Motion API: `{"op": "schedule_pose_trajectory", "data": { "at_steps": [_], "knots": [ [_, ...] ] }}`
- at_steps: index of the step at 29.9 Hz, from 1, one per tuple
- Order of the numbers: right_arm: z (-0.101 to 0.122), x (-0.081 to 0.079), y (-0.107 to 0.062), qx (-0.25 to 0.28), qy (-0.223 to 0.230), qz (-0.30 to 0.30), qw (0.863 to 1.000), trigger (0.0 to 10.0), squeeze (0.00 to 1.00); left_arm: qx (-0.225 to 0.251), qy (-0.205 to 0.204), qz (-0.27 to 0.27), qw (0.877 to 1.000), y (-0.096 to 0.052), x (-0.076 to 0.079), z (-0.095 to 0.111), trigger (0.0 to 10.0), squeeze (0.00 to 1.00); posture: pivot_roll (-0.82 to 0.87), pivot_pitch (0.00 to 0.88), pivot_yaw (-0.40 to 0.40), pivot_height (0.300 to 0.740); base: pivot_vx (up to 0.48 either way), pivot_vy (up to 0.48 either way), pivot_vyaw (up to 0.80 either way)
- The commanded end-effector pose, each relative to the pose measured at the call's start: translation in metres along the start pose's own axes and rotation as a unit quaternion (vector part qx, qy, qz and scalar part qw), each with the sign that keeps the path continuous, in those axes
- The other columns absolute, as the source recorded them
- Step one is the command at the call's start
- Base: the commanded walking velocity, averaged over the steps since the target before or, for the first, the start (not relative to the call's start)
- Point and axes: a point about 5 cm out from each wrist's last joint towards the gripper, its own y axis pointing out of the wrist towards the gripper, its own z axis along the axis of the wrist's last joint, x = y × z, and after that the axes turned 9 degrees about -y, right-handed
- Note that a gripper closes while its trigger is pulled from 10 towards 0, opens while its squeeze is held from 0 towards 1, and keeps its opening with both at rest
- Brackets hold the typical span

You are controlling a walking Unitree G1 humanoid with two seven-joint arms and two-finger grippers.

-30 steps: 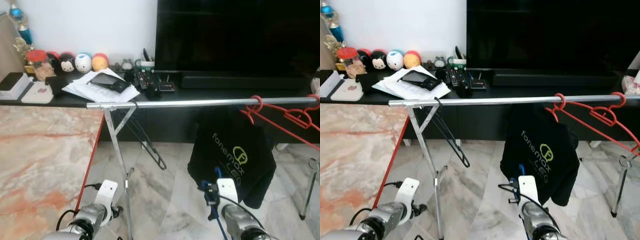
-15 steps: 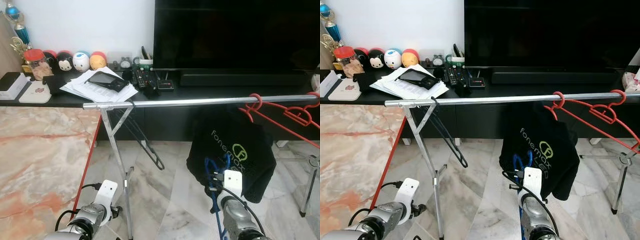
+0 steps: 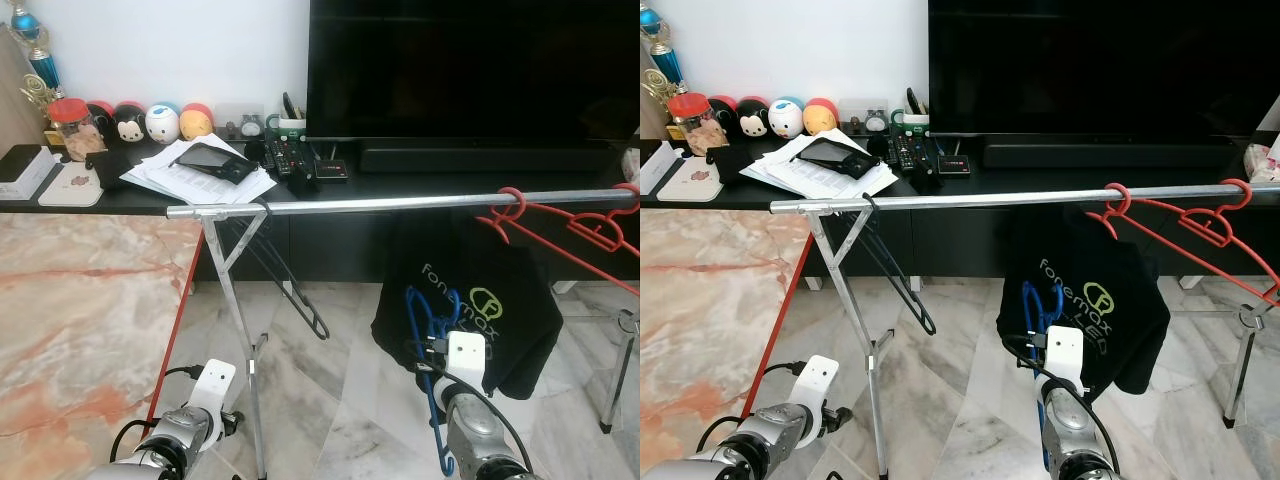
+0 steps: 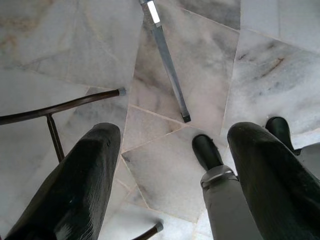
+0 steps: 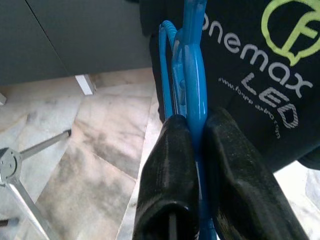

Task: Hang hanger

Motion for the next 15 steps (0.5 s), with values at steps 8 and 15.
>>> {"op": "schedule_pose_trajectory", "data": {
  "at_steps": [8,15],
  "knots": [
    [0.103,0.019,0.021,0.192,-0.022,-0.029,0.981,10.0,0.00,0.001,0.009,0.003,1.000,0.000,0.000,0.001,10.0,0.00,-0.08,0.000,-0.017,0.740,0.000,0.000,0.00],
    [0.103,0.017,0.018,0.211,-0.010,-0.013,0.977,10.0,0.00,0.001,0.012,0.002,1.000,0.000,0.000,0.001,10.0,0.00,-0.08,0.000,-0.018,0.740,0.000,0.000,0.00]
  ]
}}
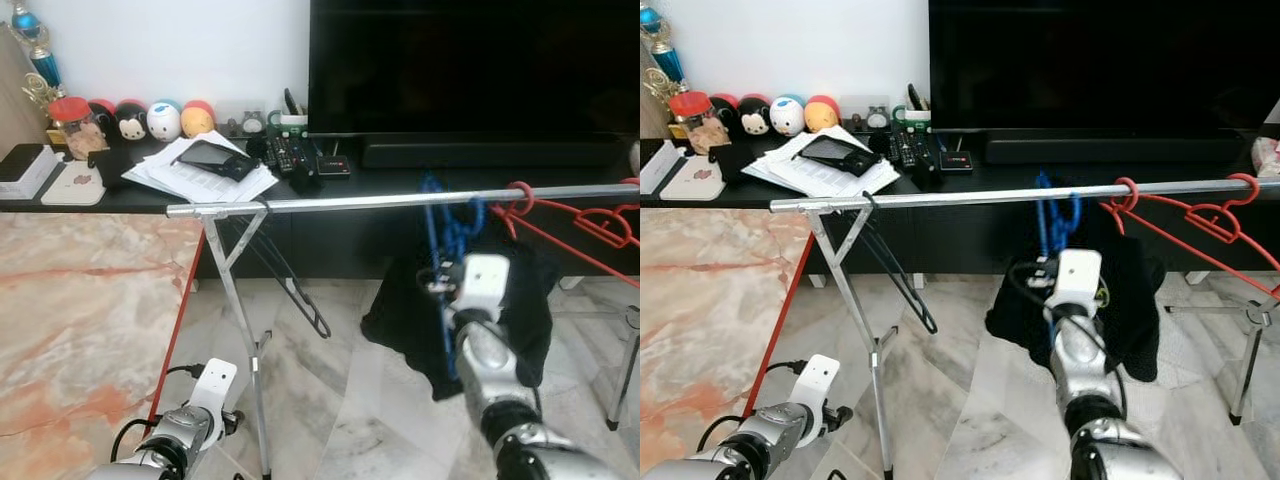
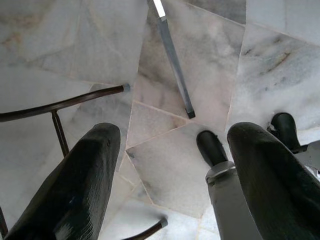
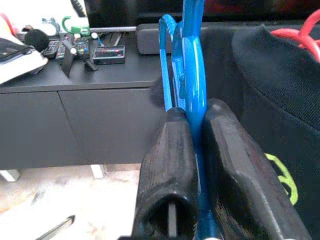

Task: Hang hanger

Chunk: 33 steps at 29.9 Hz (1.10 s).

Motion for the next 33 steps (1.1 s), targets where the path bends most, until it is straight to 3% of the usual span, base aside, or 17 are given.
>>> {"op": "schedule_pose_trajectory", "data": {
  "at_steps": [1,9,33],
  "knots": [
    [0.005,0.002,0.001,0.015,0.000,0.002,1.000,10.0,0.00,-0.001,0.007,0.003,1.000,0.000,-0.001,0.000,10.0,0.00,-0.08,0.000,-0.018,0.740,0.000,0.000,0.00],
    [-0.007,-0.001,0.000,-0.036,-0.005,0.017,0.999,10.0,0.00,0.004,0.003,0.003,1.000,0.000,-0.001,0.001,10.0,0.00,-0.07,0.000,-0.018,0.740,0.000,0.000,0.00],
    [-0.011,-0.003,-0.001,-0.045,0.004,0.032,0.998,10.0,0.00,-0.017,0.009,0.007,1.000,0.000,-0.001,-0.003,10.0,0.00,-0.07,0.000,-0.026,0.740,0.000,0.000,0.00]
  ]
}}
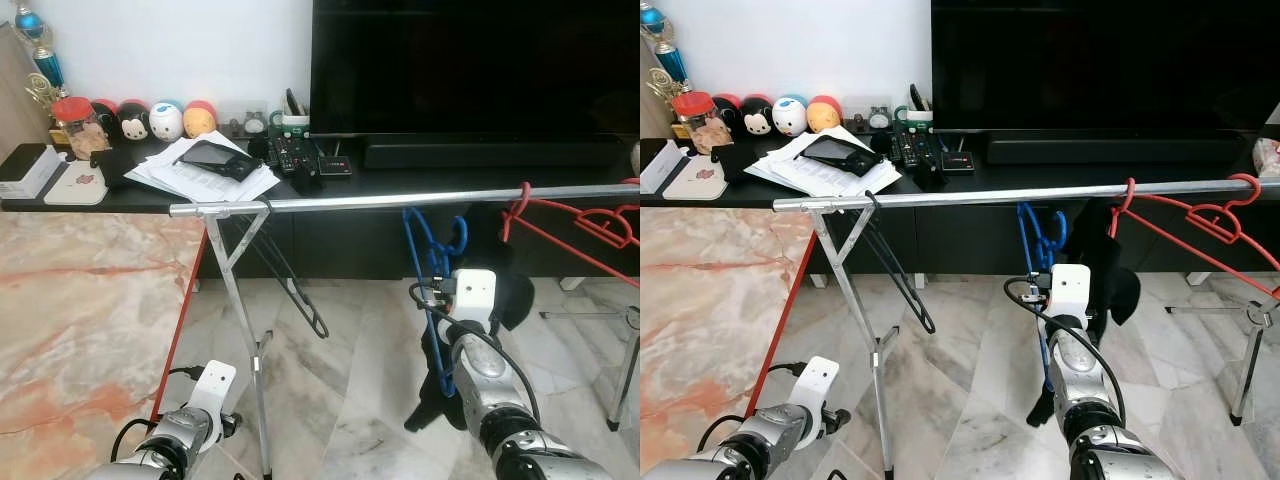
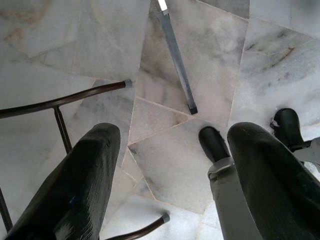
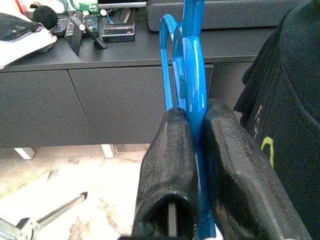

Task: Hang hanger

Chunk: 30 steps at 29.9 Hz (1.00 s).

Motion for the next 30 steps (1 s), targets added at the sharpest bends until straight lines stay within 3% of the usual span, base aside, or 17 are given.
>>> {"op": "schedule_pose_trajectory", "data": {
  "at_steps": [1,30],
  "knots": [
    [-0.001,0.001,0.000,-0.007,0.000,-0.001,1.000,10.0,0.00,-0.006,0.008,0.001,1.000,0.000,-0.001,-0.001,10.0,0.00,-0.07,0.000,-0.026,0.740,0.000,0.000,0.00],
    [-0.016,0.008,-0.004,-0.053,0.004,-0.002,0.999,10.0,0.00,-0.004,0.007,-0.004,1.000,0.000,-0.002,-0.001,10.0,0.00,-0.07,0.000,-0.019,0.740,0.000,0.000,0.00]
  ]
}}
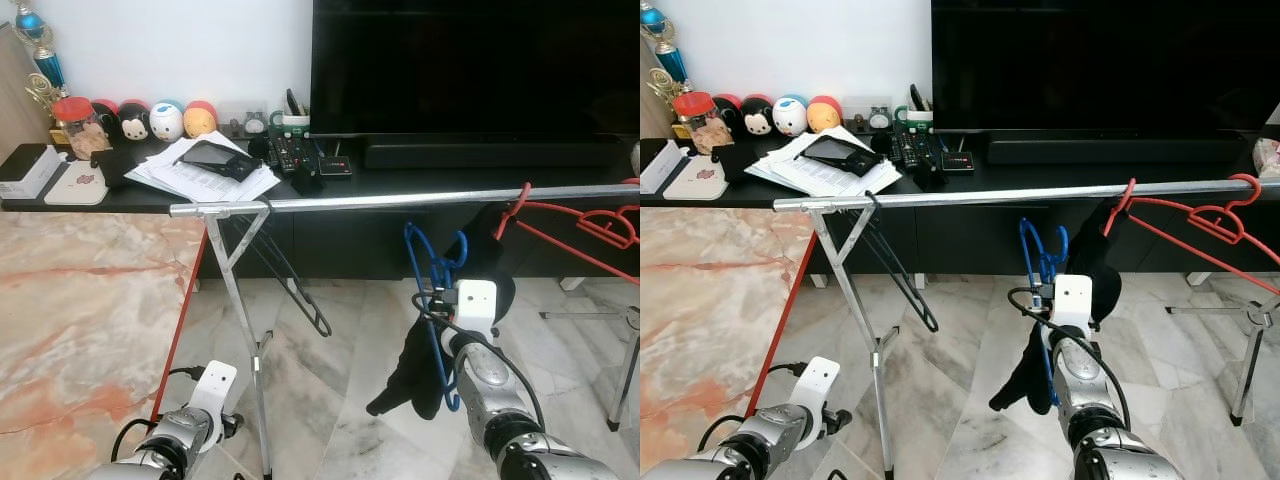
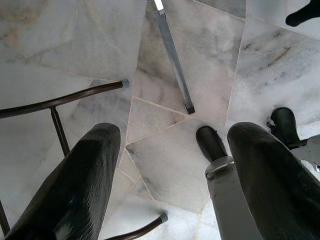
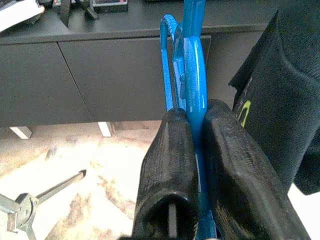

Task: Hang hanger

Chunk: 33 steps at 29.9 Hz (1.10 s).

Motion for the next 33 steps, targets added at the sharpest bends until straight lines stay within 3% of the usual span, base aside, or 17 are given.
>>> {"op": "schedule_pose_trajectory", "data": {
  "at_steps": [1,17,33],
  "knots": [
    [0.001,0.004,0.001,-0.004,0.003,-0.005,1.000,10.0,0.00,-0.003,0.007,0.003,1.000,0.000,-0.002,-0.001,10.0,0.00,-0.07,0.000,-0.019,0.740,0.000,0.000,0.00],
    [0.002,0.008,0.002,-0.007,0.005,-0.006,1.000,10.0,0.00,-0.004,0.007,0.002,1.000,0.000,-0.003,-0.001,10.0,0.00,-0.07,0.000,-0.019,0.740,0.000,0.000,0.00],
    [0.007,0.016,0.002,0.017,0.014,-0.013,1.000,10.0,0.00,-0.003,0.007,0.002,1.000,0.000,-0.003,-0.001,10.0,0.00,-0.07,0.000,-0.018,0.740,0.260,0.000,0.00]
  ]
}}
